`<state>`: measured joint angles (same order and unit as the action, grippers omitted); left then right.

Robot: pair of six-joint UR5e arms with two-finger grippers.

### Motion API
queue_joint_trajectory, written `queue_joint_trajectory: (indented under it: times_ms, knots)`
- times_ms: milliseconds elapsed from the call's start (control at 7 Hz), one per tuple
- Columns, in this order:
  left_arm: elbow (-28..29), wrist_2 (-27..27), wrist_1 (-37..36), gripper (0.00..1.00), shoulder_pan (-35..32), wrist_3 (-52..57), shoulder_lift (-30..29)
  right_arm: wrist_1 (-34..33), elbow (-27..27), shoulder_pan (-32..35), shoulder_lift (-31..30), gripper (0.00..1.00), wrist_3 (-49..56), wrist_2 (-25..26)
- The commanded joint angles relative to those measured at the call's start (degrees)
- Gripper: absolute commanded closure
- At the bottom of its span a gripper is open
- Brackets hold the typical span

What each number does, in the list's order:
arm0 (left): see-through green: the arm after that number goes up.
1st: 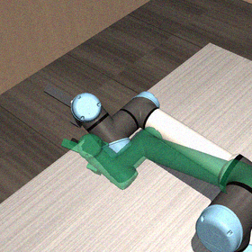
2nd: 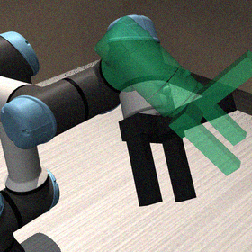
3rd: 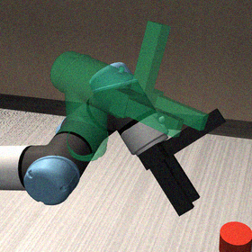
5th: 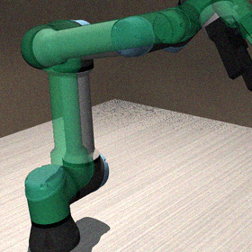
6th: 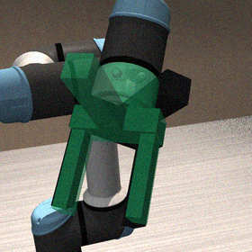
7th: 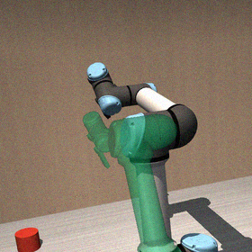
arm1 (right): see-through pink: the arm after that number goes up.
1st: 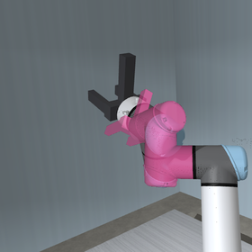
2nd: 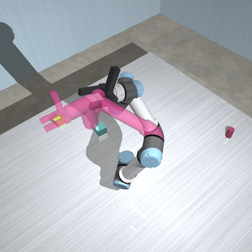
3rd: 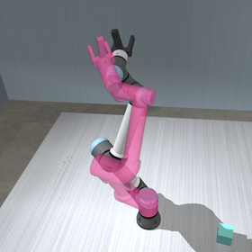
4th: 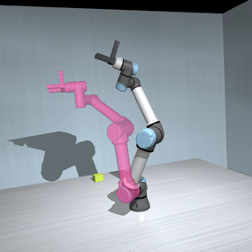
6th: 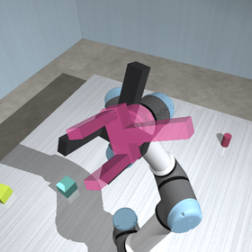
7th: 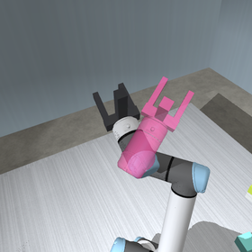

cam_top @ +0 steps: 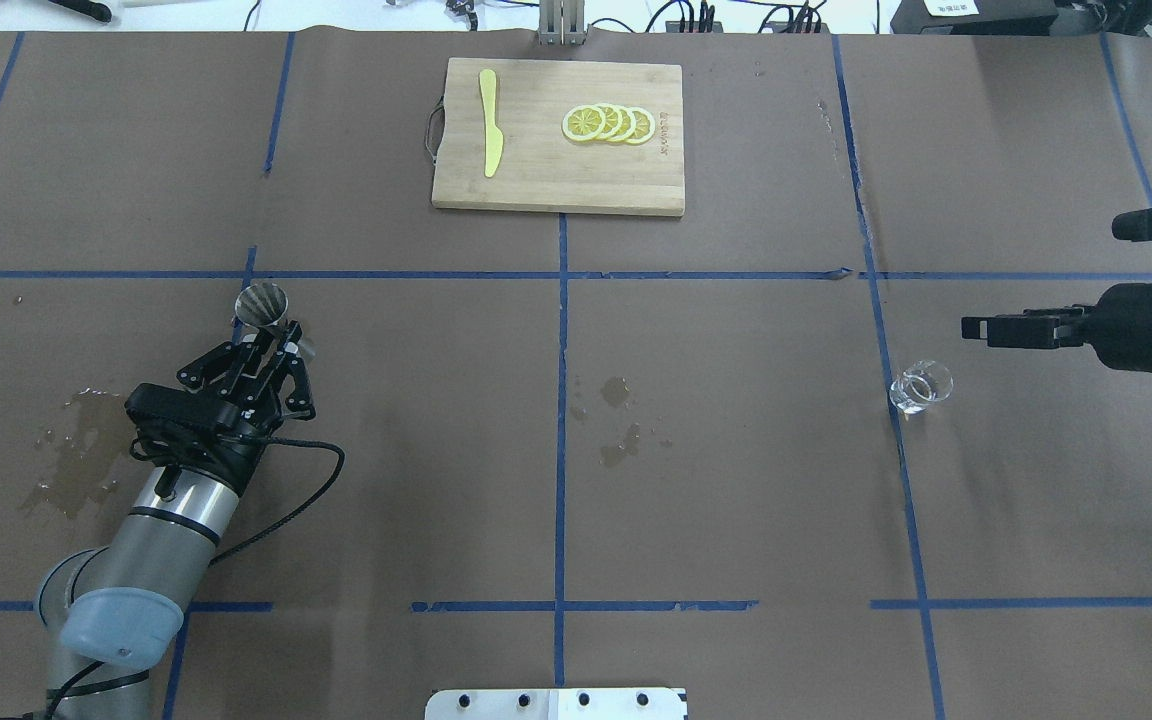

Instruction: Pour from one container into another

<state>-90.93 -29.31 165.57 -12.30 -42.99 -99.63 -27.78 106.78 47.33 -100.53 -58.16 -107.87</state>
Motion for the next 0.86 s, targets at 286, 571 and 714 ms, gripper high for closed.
queue_joint_trajectory:
  times_ms: [286,571,714]
  knots:
    - [1.2,-0.31,0.28,1.0,-1.06,0.71,-4.17,-1.91,4.59,-38.06,-7.83,0.0,-8.0,65.93]
    - [1.2,-1.7,0.28,1.0,-1.06,0.89,-4.26,-4.91,0.84,-46.6,-6.45,0.01,-18.5,79.27]
    - [1.11,-1.97,0.37,1.0,-1.14,0.71,-4.43,-4.65,-2.42,-46.71,-4.34,0.01,-19.18,81.75]
